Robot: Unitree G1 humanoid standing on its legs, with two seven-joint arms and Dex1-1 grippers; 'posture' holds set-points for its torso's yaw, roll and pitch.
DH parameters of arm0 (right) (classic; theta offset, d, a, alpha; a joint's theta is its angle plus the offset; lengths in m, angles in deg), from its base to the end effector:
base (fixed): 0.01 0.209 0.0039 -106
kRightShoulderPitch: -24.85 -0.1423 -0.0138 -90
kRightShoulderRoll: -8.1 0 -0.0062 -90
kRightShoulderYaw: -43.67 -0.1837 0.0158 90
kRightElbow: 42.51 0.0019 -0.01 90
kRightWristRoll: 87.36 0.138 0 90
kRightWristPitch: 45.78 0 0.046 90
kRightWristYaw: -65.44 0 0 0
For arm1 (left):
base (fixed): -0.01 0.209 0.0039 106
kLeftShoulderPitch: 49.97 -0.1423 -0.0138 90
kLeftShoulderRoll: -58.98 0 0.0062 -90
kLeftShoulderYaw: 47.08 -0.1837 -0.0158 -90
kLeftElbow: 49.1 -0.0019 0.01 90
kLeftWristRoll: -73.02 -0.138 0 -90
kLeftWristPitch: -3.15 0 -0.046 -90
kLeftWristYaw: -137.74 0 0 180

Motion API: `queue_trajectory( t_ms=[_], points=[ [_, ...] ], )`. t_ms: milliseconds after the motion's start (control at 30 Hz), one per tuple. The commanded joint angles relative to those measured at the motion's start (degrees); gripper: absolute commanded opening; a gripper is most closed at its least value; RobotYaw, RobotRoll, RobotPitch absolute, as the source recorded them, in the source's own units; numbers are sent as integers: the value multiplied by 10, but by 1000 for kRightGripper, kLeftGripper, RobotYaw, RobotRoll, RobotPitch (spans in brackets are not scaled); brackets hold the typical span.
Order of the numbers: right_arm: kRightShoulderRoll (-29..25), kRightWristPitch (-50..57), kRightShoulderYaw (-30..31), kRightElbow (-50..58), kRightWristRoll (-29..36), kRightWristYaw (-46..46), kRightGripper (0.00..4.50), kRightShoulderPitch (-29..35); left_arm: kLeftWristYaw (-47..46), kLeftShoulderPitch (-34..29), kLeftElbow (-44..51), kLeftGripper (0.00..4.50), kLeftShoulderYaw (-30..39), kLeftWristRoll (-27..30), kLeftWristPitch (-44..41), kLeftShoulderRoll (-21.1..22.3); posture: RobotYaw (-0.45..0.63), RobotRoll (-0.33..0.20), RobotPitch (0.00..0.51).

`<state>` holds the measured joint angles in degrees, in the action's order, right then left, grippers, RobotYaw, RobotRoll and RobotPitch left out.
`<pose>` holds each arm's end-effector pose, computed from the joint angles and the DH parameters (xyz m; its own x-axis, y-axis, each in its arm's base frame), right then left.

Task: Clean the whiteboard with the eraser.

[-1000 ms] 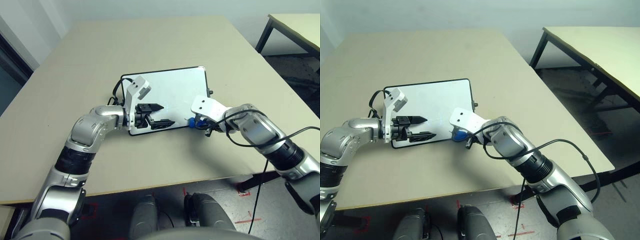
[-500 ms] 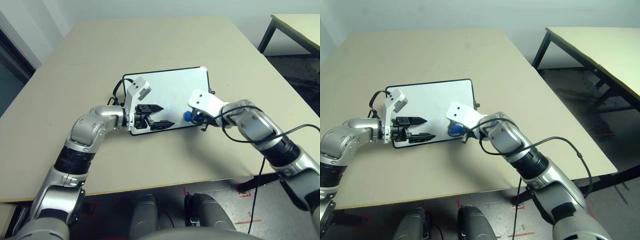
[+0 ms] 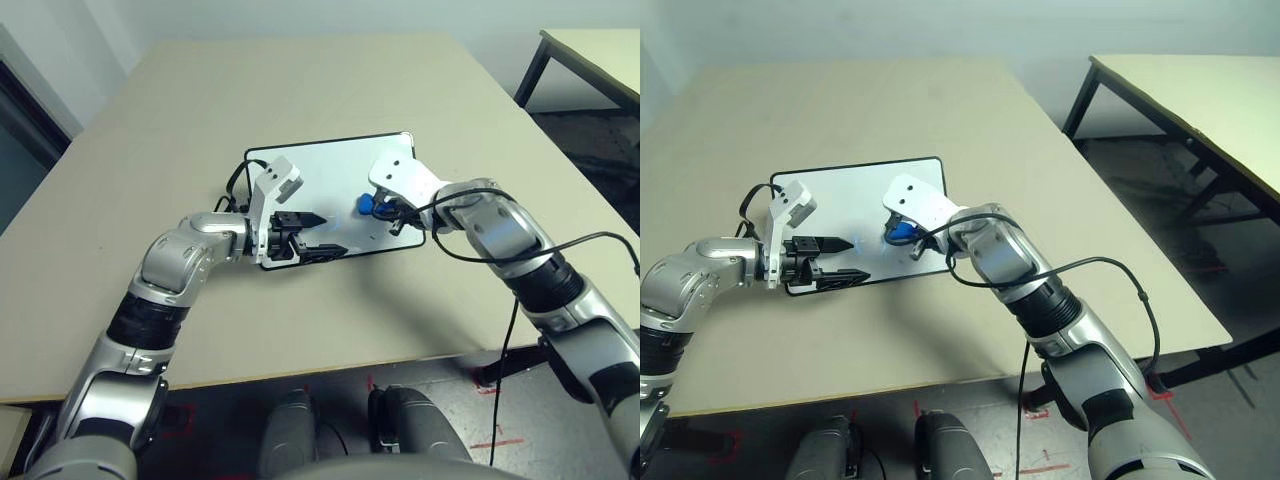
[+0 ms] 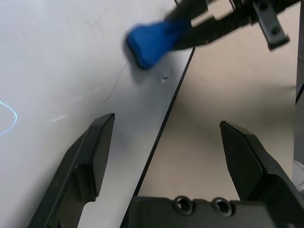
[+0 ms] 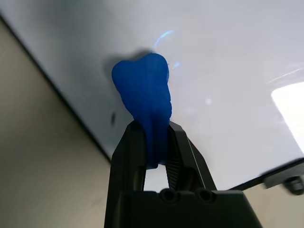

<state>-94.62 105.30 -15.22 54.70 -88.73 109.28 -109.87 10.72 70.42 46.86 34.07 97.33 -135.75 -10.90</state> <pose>0.2845 -0.1191 0.1798 0.5463 0.4783 -0.6876 -0.8243 0.4526 -0.3400 0.2737 0.2008 0.1650 0.4101 -0.8044 -0.4298 0.8701 0.4863 -0.0799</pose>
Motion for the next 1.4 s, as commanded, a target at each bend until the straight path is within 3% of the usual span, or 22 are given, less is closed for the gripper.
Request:
queue_trajectory(
  t_ms=[33,200,433,833,933,1167,1400],
  points=[
    [-31,27,39,26,4,21,563,23,3,-6,-2,4500,-7,-4,1,4,-34,0,84],
    [-37,32,44,27,5,23,563,19,4,-6,-3,4500,-7,-4,1,5,-35,0,84],
    [38,-27,-38,-56,2,-36,563,-33,8,2,-9,4500,-9,-6,3,4,-41,0,81],
    [-69,42,64,38,7,38,563,19,7,4,-9,4500,-10,-6,1,1,-43,0,83],
    [-67,42,64,34,6,36,563,16,7,5,-8,4500,-11,-6,0,0,-43,0,84],
    [-5,11,10,-7,8,2,563,-14,7,7,-7,4500,-11,-6,-2,0,-46,0,83],
    [-49,37,58,25,10,35,563,5,3,8,-3,4500,-10,-4,-5,-2,-40,0,78]
  ],
)
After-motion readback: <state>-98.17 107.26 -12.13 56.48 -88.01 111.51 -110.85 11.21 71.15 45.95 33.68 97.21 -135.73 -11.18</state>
